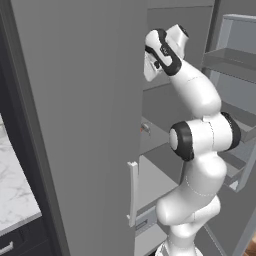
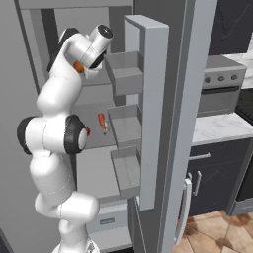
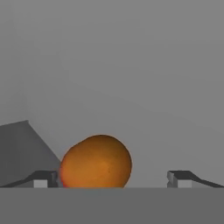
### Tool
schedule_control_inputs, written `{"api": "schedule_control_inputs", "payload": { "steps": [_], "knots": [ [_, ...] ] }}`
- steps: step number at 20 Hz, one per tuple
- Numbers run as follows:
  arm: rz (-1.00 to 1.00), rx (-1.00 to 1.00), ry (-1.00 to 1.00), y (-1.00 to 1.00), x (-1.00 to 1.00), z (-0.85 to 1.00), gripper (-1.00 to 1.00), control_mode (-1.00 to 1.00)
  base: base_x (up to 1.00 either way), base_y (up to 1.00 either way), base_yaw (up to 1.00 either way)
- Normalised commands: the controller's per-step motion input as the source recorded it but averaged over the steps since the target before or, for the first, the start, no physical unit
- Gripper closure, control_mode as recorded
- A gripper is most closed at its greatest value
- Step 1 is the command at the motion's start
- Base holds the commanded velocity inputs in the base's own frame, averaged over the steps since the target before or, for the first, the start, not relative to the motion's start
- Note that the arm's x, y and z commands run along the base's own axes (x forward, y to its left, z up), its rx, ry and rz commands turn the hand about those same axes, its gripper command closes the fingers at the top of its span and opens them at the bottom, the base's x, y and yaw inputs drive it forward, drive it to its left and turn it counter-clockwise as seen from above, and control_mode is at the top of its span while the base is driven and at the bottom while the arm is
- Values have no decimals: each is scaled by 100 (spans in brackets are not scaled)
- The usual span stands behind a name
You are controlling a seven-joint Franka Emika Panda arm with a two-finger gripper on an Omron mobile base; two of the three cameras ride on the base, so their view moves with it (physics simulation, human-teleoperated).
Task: Take the fish and mango from the highest rack and move them to the second highest rack where the carrot and bell pepper are located, to maximize freezer space. Close the freezer door after rearranging.
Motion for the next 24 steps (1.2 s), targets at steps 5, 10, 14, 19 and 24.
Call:
{"api": "schedule_control_inputs", "payload": {
  "steps": [5,10,14,19,24],
  "knots": [
    [0,-5,4,27,18,-13,-100,-100,0,0,0],
    [0,-9,4,26,1,-21,-100,-100,0,0,0],
    [0,-8,5,27,8,-21,-100,-100,0,0,0],
    [0,-11,7,25,10,-29,100,-100,0,0,0],
    [0,-2,0,16,15,-24,100,-100,0,0,0]
  ]
}}
